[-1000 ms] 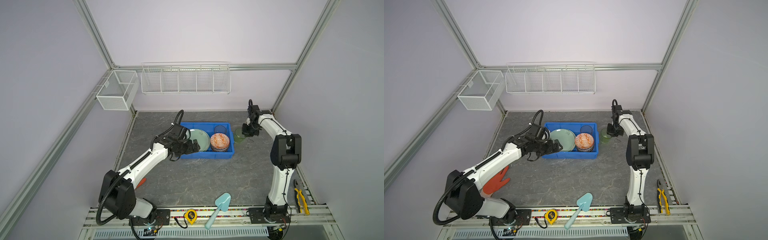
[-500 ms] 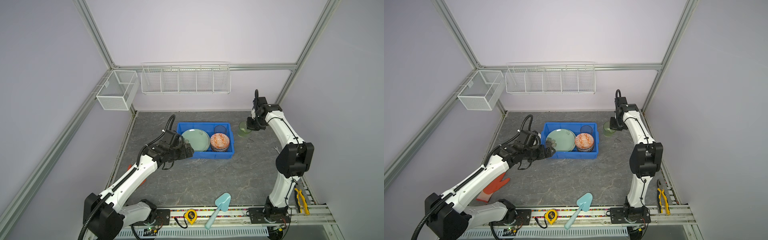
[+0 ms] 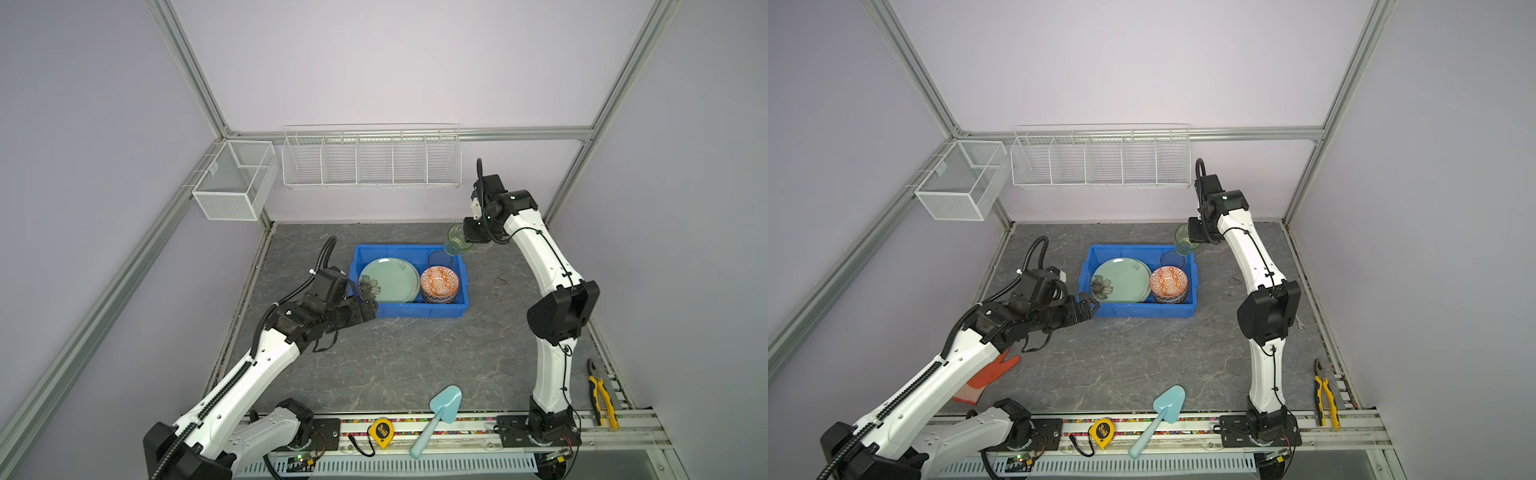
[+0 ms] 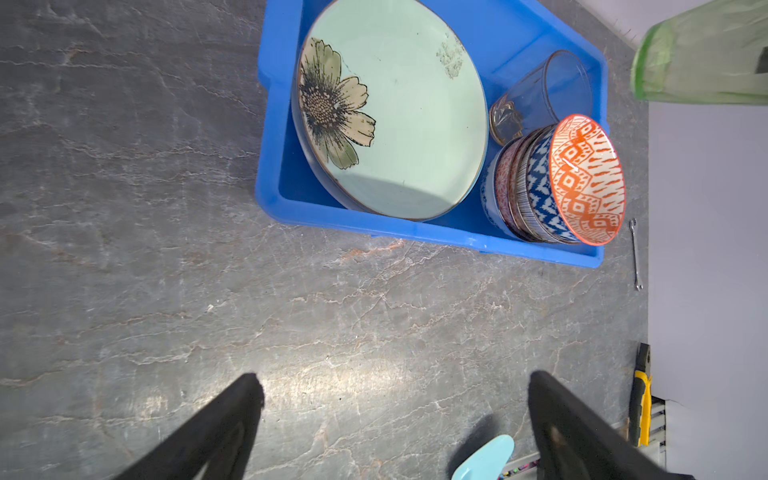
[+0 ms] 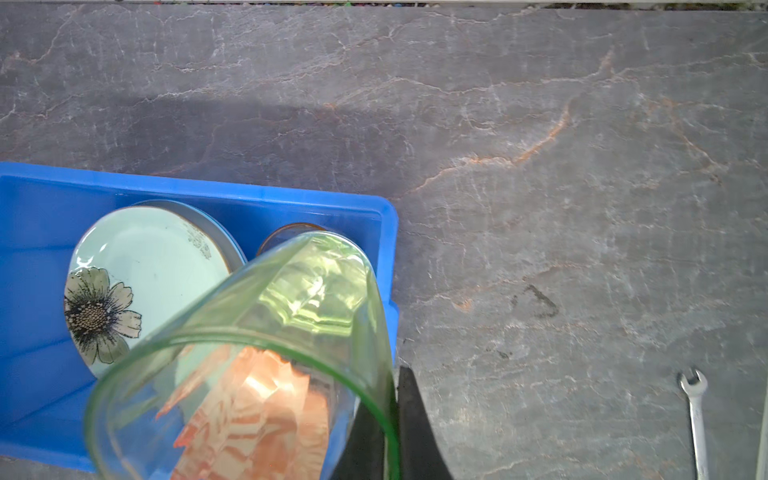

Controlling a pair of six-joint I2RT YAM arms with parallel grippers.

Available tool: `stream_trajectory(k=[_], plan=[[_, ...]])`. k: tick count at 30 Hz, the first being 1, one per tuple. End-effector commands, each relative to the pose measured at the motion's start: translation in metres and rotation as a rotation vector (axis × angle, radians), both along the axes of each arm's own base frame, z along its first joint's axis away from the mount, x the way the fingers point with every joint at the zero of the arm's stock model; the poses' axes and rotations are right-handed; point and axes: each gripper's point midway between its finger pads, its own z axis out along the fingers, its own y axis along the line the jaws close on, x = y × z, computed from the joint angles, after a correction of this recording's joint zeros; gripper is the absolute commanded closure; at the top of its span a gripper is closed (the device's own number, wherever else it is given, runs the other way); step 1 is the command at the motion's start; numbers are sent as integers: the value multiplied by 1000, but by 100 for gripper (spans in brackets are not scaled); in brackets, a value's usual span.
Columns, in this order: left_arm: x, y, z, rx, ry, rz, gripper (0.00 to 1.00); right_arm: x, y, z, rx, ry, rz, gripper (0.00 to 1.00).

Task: Place the mixed dishes into the plastic bin
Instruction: 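Lift the green glass into the bin beside the yellow glass with the right gripper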

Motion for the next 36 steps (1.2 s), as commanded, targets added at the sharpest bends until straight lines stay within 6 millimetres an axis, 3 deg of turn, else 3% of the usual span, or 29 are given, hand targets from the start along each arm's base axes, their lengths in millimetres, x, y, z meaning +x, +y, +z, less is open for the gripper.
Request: stream_trajectory(k=[1, 10, 26, 30, 36], plan=[[-11, 16, -9, 25, 29, 66, 1, 1, 14, -13, 4, 49, 30, 93], [-18, 26, -11, 33, 41, 106, 1, 8, 30, -51, -5, 109, 57, 93], [-25, 34, -13, 20, 45, 150, 1, 14, 29, -102, -144, 157, 82, 93], [-22, 30, -14, 16, 50, 137, 1, 14, 35, -105, -143, 156, 91, 92], [-15, 27, -16, 50, 41, 106, 1, 16, 38, -78, -114, 95, 83, 71]])
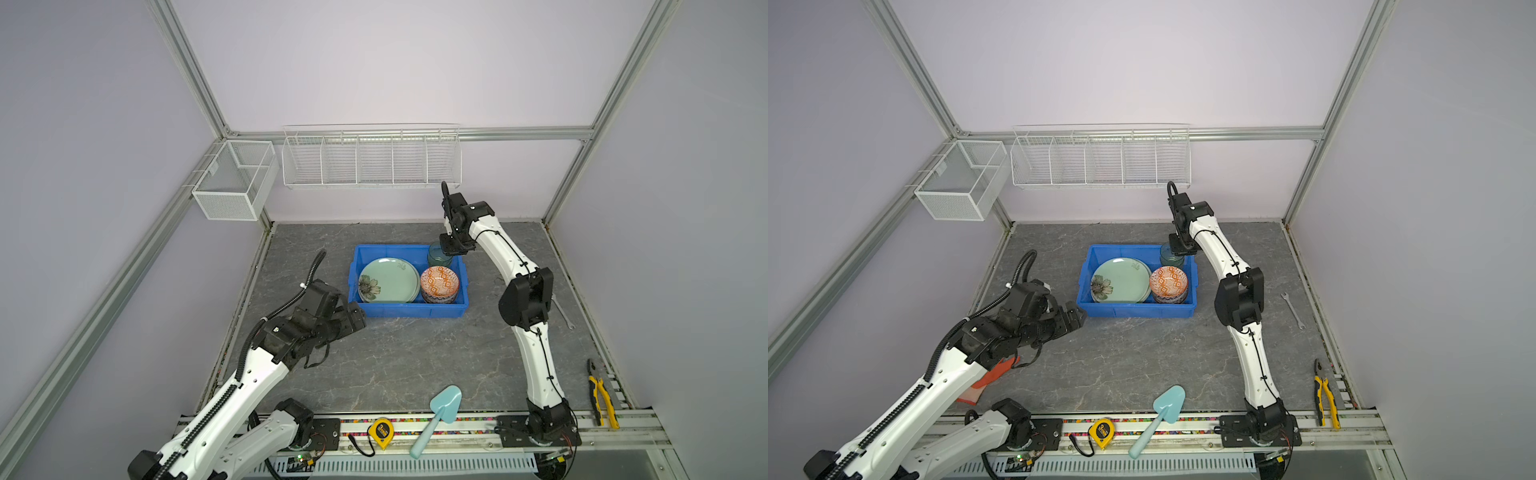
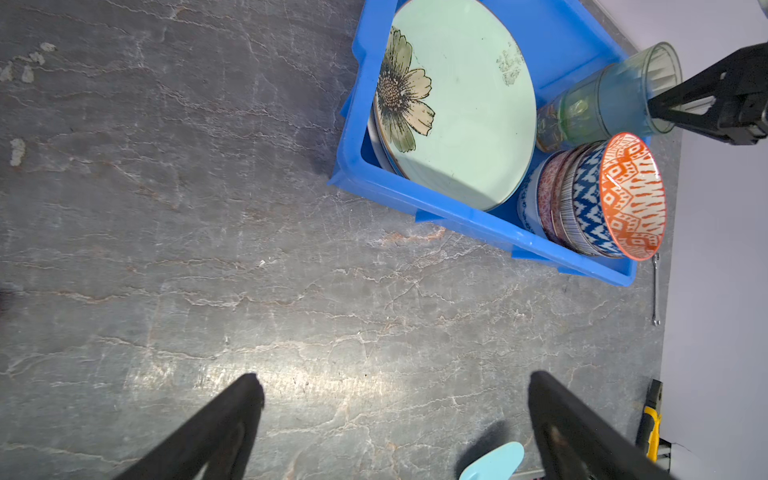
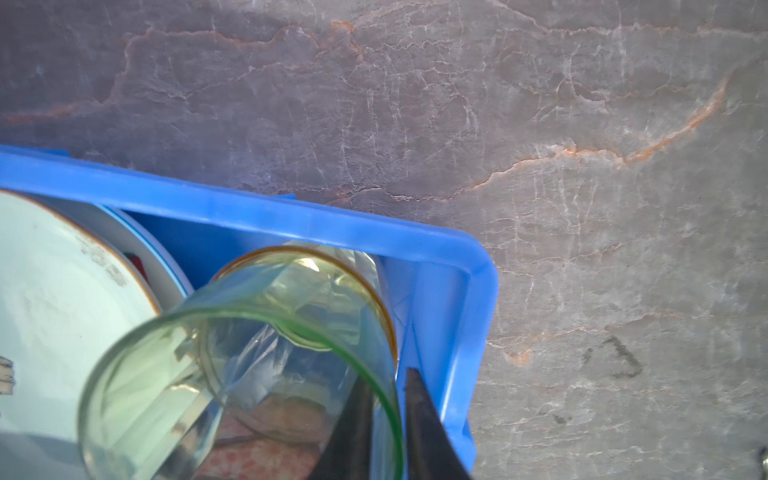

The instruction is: Place the mixed dishes into the plastic bin

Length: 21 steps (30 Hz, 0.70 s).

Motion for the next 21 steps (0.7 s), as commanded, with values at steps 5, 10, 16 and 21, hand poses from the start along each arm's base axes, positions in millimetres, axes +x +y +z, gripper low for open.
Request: stream_trajectory(k=[5, 10, 16, 21], plan=[[13, 4, 3, 74, -35, -40, 1, -7, -5, 52, 8, -99, 3, 54], [26, 5, 11, 97, -64, -84, 1, -25, -17, 95, 10, -172, -4, 41], [45, 9, 17, 124, -111, -122, 1, -60, -40, 132, 1, -256, 0, 25], [65, 31, 16, 287, -112, -88, 1, -93, -49, 144, 84, -314, 16, 12]])
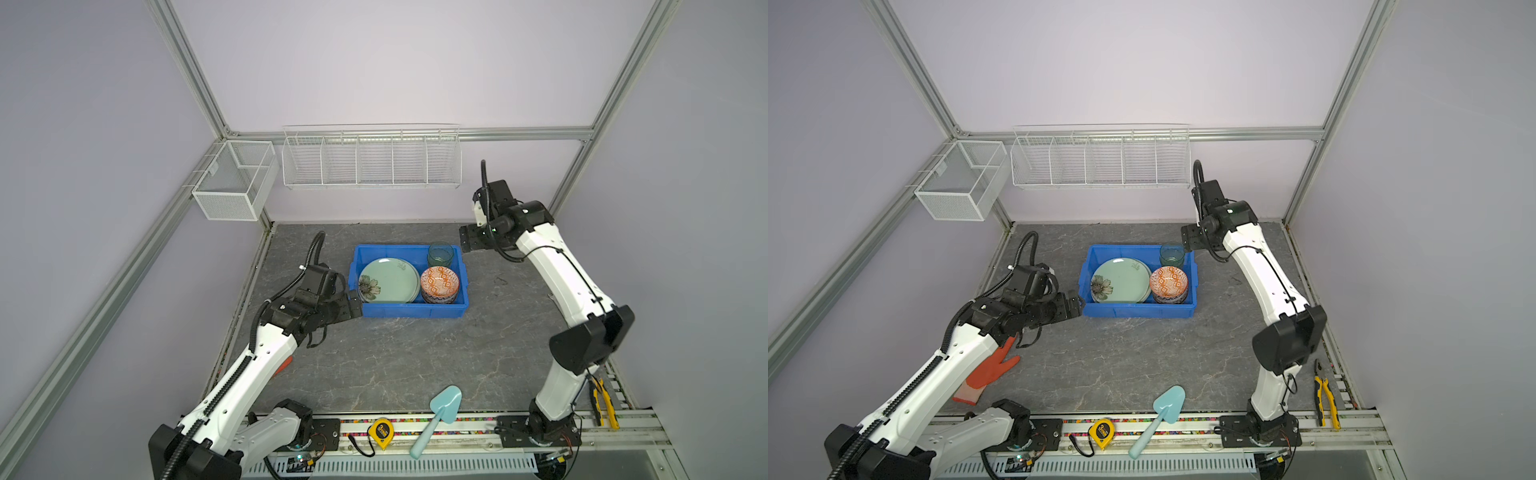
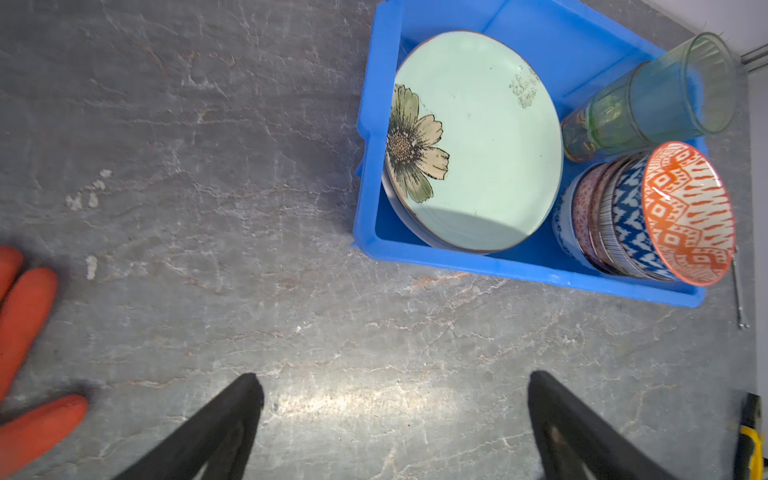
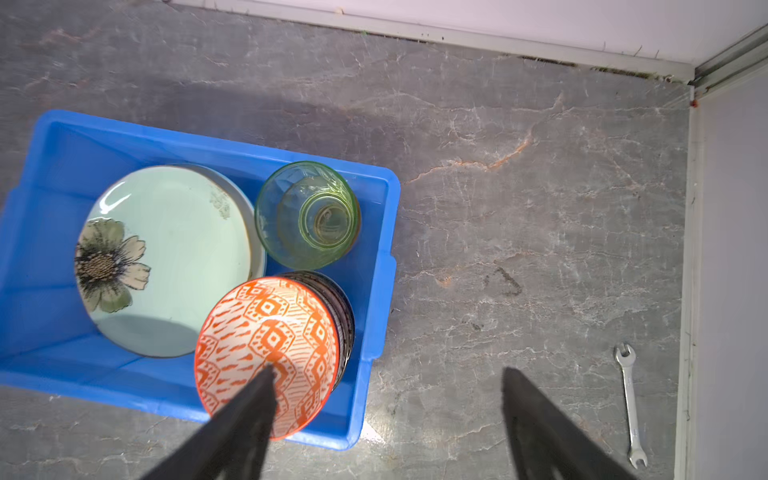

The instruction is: Place the mixed dishes into the plastic bin

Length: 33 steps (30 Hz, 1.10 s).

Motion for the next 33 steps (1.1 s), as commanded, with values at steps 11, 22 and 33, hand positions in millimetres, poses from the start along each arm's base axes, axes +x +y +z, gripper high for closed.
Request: stream_trajectory(k=[11, 22, 33], plan=[[68, 77, 32, 366, -239, 224, 1, -66, -58, -14, 69, -108, -132, 12], [82, 109, 28, 308, -465, 241, 1, -79, -92, -30, 72, -286, -200, 12], [95, 133, -16, 230, -598, 269, 1, -49, -98, -92, -69, -273, -119, 12]])
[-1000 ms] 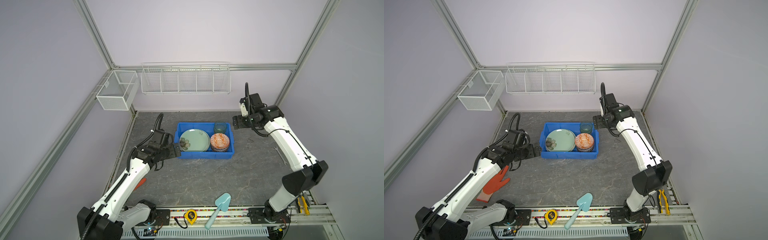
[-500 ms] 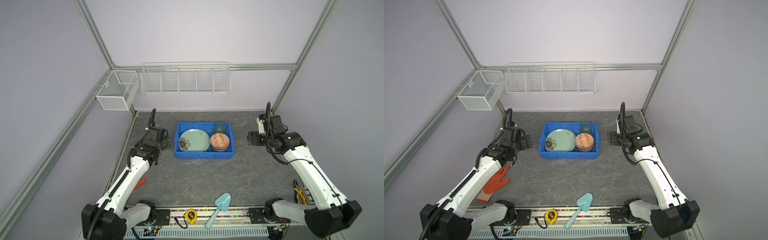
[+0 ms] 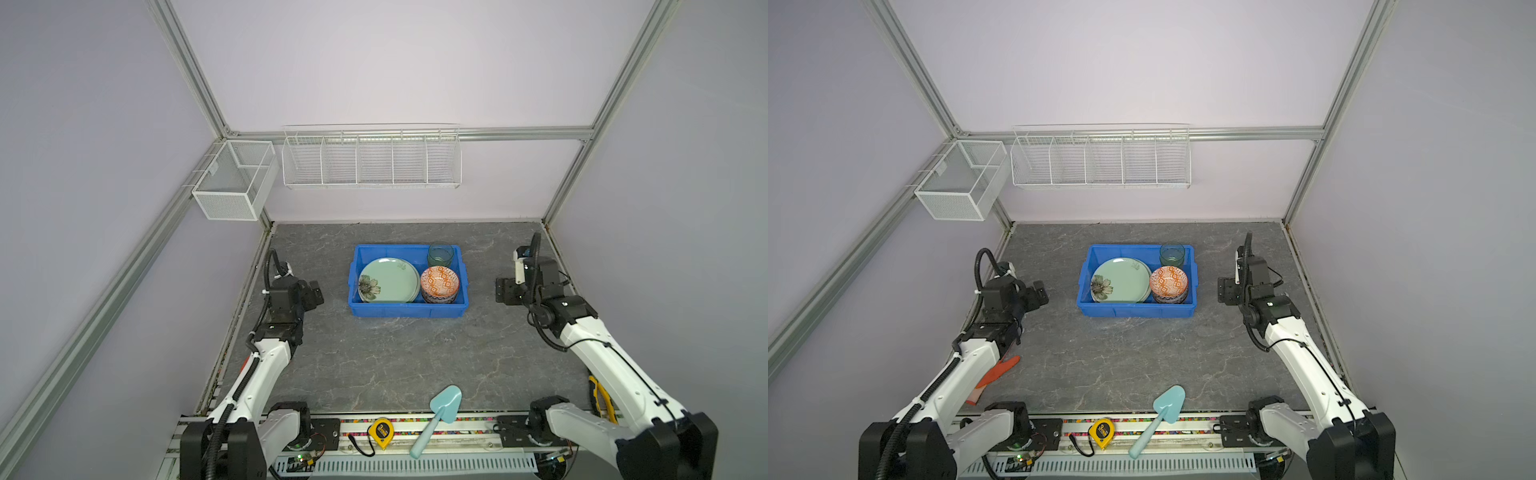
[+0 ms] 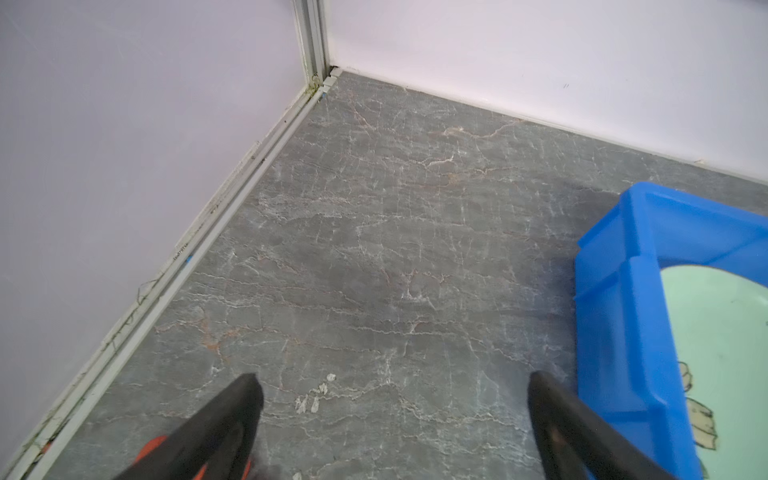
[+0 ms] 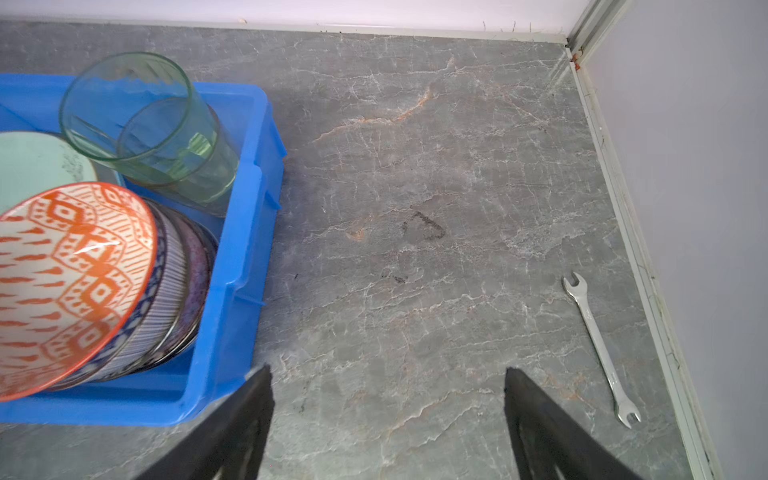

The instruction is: Place the mixed dishes into the plastic bin

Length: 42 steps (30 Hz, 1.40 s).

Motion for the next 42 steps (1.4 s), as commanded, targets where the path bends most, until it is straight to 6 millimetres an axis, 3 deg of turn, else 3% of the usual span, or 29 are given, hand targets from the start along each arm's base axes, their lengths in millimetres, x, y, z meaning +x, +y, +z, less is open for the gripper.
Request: stream_trajectory(k=[1, 8, 15, 19, 24, 32, 38, 42], plan=[[22, -3, 22, 17, -147, -36, 1, 19, -8, -8, -31, -20, 17, 11], [40, 9, 10, 93, -194, 14, 1, 35, -25, -40, 0, -78, 26, 11], [57, 11, -10, 118, -190, 24, 1, 37, -57, -54, 92, -194, -48, 11], [67, 11, -21, 135, -190, 13, 1, 34, -64, -60, 102, -249, -46, 11], [68, 6, -27, 128, -187, -23, 1, 39, -63, -65, 113, -278, -44, 12], [68, 7, -27, 129, -187, -22, 1, 62, -74, -83, 98, -279, -96, 12], [62, -1, -31, 137, -256, -73, 1, 71, -50, -92, 64, -292, 2, 12], [62, -1, -34, 135, -225, -75, 1, 64, -43, -91, 30, -325, 23, 12]])
